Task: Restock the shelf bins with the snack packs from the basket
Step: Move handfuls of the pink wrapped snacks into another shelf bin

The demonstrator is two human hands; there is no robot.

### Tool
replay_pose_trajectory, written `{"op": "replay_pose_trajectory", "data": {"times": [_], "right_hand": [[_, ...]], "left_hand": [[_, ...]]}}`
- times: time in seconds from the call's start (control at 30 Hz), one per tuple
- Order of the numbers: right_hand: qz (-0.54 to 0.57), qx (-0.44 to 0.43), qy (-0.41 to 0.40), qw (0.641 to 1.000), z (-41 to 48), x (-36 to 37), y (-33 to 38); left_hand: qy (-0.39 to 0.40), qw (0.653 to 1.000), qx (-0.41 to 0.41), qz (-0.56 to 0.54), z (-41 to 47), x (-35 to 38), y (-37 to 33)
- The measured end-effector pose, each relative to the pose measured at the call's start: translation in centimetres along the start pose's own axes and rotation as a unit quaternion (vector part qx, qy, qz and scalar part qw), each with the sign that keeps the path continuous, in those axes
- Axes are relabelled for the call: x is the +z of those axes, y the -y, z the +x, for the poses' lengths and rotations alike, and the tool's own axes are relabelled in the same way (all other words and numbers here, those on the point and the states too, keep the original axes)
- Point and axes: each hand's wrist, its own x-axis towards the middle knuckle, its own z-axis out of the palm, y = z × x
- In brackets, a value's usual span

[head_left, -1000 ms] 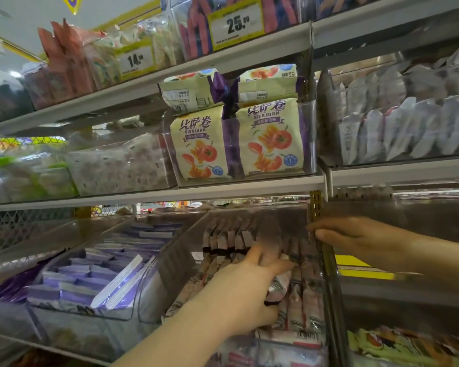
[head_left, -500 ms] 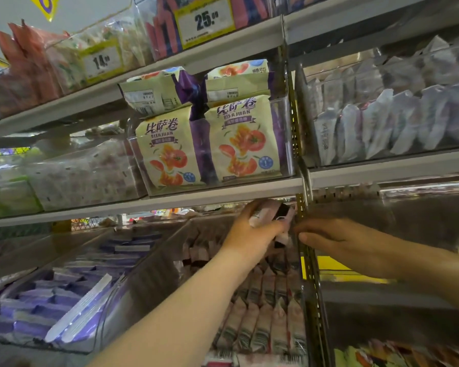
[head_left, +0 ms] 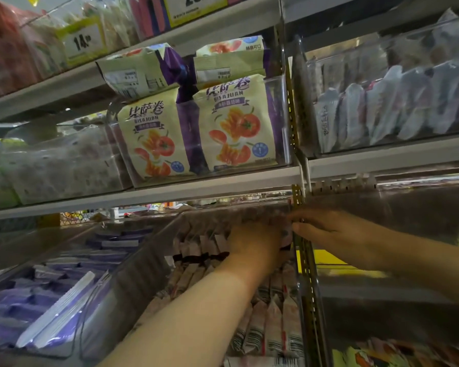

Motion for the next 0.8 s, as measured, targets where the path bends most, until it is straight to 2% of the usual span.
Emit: {"op": "replay_pose_trajectory", "data": {"times": [0.07,0.13,0.2,0.3,0.4,0.47,0.53,0.67,0.8], "right_hand": [[0.0,-0.006,0.006,1.0,0.2,0.0,-0.3],[0.006,-0.01,0.006,1.0,0.2,0.2,-0.5],[-0.004,-0.01,-0.004,1.0,0.3,0.4,-0.7],[-0.025,-0.014,-0.02,0.999,0.5,0.9,-0.7],[-0.028,-0.017,-0.024,0.999,0.6,1.0,-0.8],[-0.019,-0.024,-0.03,0.999,0.6,1.1,-0.7],[-0.01,-0.029,-0.033,0.999,0.6,1.0,-0.7],[-0.008,-0.02,-0.009,1.0,0.6,0.9,-0.7],[0.013,-0.003,-0.014,1.0,0.8,0.4,0.9]], "left_hand": [[0.047,0.994,0.038,-0.085,0.3,-0.5,1.1],[0.025,0.977,0.081,-0.195,-0.1,-0.7,2.7],[-0.017,0.967,0.095,-0.237,-1.1,-0.3,3.5],[-0.039,0.983,0.119,-0.132,-1.9,0.8,3.5],[-0.052,0.994,0.095,-0.012,-1.2,0.9,2.6],[-0.066,0.996,0.064,0.022,-0.6,0.7,1.7],[-0.059,0.997,0.037,0.023,-0.2,0.7,1.1],[0.039,0.997,0.041,-0.047,-0.6,-0.4,1.9],[0.021,0.994,0.033,-0.098,-3.1,-3.0,2.6]]}}
